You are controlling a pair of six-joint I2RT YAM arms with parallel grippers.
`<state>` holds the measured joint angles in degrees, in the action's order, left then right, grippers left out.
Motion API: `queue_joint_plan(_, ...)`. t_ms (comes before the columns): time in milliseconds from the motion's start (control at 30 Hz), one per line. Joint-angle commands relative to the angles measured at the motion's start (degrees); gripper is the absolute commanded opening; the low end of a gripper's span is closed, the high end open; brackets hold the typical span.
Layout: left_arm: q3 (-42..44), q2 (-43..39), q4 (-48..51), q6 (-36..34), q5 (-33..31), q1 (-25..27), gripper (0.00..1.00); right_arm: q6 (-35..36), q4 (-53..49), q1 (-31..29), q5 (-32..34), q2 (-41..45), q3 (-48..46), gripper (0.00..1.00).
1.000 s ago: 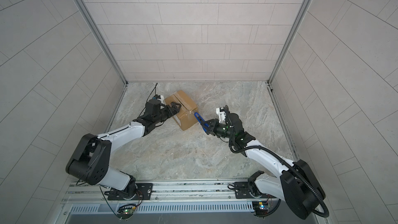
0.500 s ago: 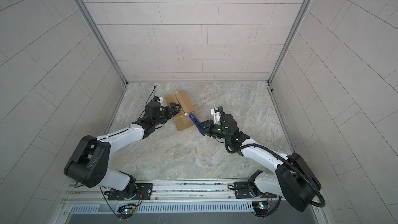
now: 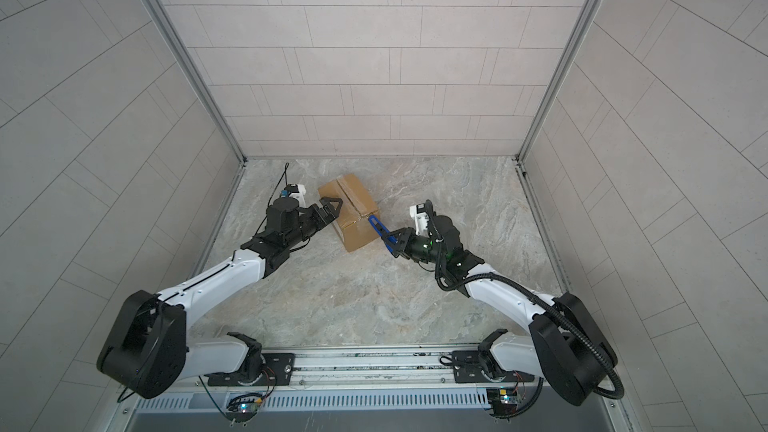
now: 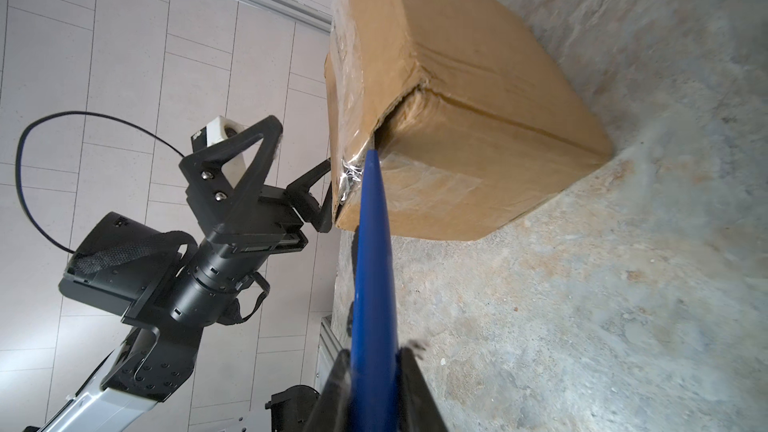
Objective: Unpack the express box
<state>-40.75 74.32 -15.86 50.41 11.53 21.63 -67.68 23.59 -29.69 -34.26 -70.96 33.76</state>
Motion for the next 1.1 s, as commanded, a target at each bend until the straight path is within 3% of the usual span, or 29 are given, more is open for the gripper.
queue_joint_plan(0, 2.06, -1.02, 0.71, -1.08, -0.12, -0.19, 0.95, 0.42, 0.14, 0.21, -0.41, -0.31, 1.4, 0.0)
queue_joint_plan(533, 5.29, 3.89, -5.95, 3.54, -2.03, 3.53, 0.92, 0.23, -4.74, -1.15, 1.77, 3.52, 4.49, 0.0)
queue_joint_plan(900, 5.17, 4.16, -6.71, 4.67, -2.92, 4.85, 0.92, -4.89, 3.1, -3.77, 2.34, 0.45, 3.66, 0.0)
queue_joint_plan(1067, 5.08, 4.07, -6.82, 4.87, -2.92, 4.9, 0.92, -2.41, 0.82, -3.33, 2.64, 1.97, 5.28, 0.0)
